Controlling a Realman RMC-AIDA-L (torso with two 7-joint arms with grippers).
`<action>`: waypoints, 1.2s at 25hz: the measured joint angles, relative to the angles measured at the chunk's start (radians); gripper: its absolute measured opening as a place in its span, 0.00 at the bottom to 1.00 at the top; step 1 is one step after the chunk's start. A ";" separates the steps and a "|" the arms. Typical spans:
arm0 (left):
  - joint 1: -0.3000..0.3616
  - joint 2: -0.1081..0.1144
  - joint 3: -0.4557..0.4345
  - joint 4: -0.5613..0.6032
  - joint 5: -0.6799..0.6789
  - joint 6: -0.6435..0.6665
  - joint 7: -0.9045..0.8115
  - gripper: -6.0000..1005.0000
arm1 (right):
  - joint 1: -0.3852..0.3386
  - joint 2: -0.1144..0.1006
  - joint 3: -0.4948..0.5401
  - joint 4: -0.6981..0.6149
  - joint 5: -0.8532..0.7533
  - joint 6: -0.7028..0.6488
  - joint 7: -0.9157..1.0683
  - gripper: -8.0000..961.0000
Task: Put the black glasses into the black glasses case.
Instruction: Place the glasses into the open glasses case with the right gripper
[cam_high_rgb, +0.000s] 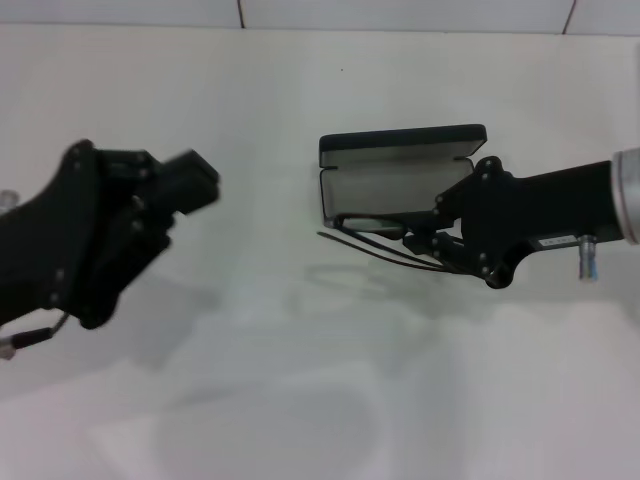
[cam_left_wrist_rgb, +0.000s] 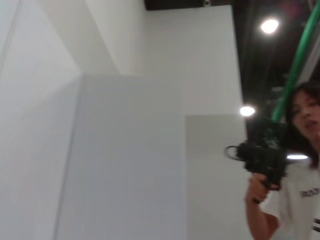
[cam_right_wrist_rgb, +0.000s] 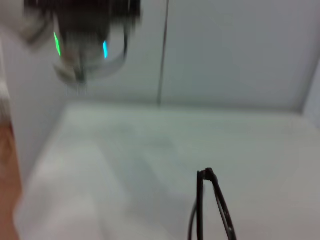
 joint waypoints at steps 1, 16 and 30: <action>0.003 -0.001 -0.005 0.000 0.001 0.000 -0.002 0.05 | -0.001 -0.001 -0.030 -0.051 -0.055 0.012 0.044 0.11; 0.014 -0.023 -0.042 -0.035 0.014 -0.003 0.004 0.05 | 0.146 0.004 -0.445 -0.206 -0.864 0.178 0.569 0.11; 0.017 -0.032 -0.064 -0.038 0.018 -0.004 0.005 0.05 | 0.134 0.005 -0.567 -0.041 -0.953 0.481 0.574 0.11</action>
